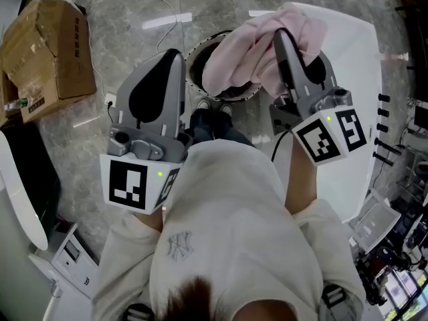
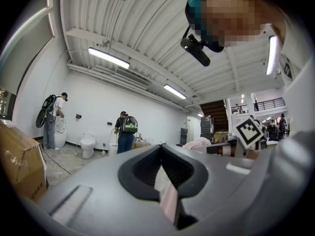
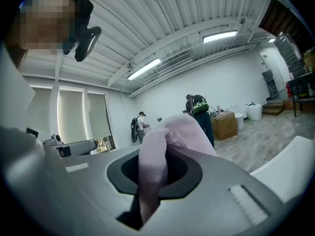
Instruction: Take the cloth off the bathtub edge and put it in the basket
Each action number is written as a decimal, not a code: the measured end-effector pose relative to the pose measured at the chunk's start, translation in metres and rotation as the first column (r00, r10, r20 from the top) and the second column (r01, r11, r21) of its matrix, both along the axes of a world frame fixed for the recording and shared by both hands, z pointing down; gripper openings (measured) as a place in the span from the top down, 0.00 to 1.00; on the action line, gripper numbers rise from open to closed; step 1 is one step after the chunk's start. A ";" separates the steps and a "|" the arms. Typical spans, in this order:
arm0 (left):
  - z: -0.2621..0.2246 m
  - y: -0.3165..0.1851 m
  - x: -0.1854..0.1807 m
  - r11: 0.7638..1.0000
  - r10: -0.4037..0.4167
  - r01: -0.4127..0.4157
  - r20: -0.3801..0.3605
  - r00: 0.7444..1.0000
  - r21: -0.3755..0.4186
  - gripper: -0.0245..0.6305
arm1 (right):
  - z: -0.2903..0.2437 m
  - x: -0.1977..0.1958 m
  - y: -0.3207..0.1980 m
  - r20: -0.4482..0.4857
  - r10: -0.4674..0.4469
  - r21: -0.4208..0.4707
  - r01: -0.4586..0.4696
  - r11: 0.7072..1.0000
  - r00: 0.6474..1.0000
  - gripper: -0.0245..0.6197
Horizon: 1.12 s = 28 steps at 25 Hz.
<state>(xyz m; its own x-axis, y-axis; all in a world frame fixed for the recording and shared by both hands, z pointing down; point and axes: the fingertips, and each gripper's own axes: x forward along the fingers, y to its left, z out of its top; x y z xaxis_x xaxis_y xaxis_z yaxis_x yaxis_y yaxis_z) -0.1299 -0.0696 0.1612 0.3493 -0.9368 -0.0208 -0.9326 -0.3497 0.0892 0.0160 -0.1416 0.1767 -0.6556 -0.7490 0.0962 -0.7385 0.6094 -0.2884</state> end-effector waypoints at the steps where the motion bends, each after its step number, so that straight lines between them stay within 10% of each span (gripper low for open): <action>1: 0.001 0.000 -0.002 1.000 0.000 0.000 -0.002 1.000 -0.002 0.89 | 0.003 -0.003 -0.001 -0.002 -0.002 -0.005 0.002 1.000 1.000 0.91; 28: 0.007 0.000 -0.011 0.999 -0.031 0.031 -0.010 0.999 -0.009 0.89 | 0.071 -0.008 -0.007 -0.050 -0.030 -0.102 0.025 0.994 0.998 0.91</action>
